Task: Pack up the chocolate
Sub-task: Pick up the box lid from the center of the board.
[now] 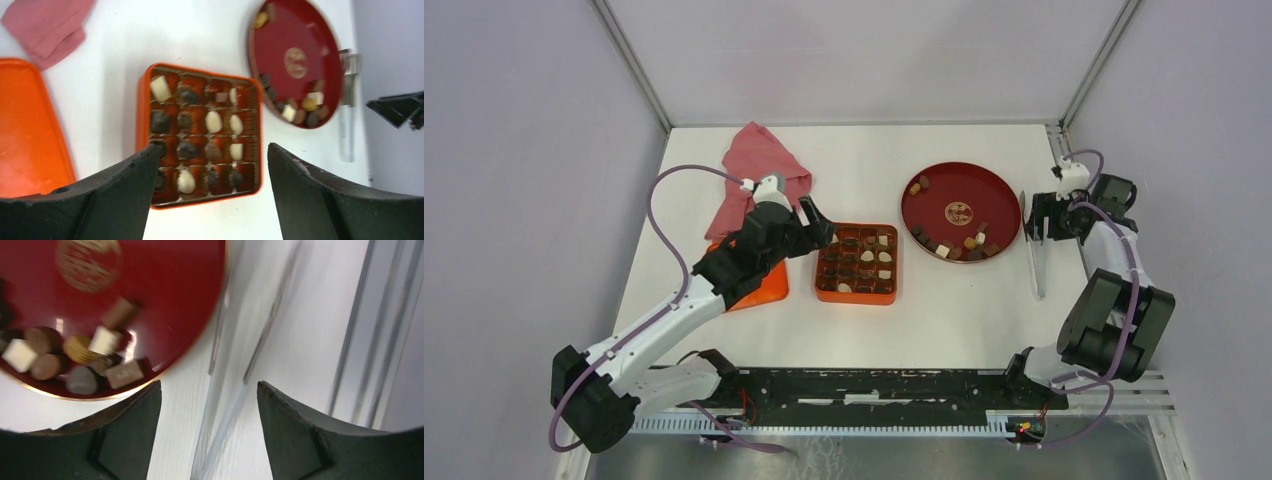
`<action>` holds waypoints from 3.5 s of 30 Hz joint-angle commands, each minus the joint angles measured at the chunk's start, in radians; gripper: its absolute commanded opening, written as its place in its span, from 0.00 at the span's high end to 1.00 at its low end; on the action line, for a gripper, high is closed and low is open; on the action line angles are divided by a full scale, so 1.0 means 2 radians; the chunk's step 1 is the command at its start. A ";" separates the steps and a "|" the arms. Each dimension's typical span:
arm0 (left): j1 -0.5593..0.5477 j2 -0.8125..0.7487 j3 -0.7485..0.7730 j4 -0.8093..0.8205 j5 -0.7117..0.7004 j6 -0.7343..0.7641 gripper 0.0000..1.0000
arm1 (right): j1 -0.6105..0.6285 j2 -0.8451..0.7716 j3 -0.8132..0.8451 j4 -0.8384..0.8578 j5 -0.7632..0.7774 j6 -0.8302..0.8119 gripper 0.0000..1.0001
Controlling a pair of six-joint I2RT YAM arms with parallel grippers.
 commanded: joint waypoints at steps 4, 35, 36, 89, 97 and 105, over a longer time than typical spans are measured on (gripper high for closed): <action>-0.002 -0.055 0.035 0.077 0.018 0.028 0.15 | 0.023 -0.070 0.015 -0.008 -0.314 -0.144 0.20; 0.084 0.146 0.103 -0.175 -0.094 0.042 0.32 | 0.215 -0.100 0.013 0.023 -0.185 -0.054 0.05; 0.091 0.166 0.106 -0.174 -0.092 0.049 0.36 | 0.215 -0.100 0.008 0.028 -0.193 -0.046 0.06; 0.091 0.219 0.098 -0.149 -0.057 0.069 0.98 | 0.214 -0.092 0.010 -0.001 -0.197 -0.041 0.07; 0.091 0.141 0.141 -0.175 -0.027 0.049 0.98 | 0.214 -0.091 0.035 -0.016 -0.249 -0.056 0.07; 0.091 0.104 0.207 -0.195 -0.016 0.023 0.98 | 0.215 -0.101 0.067 -0.050 -0.285 -0.089 0.07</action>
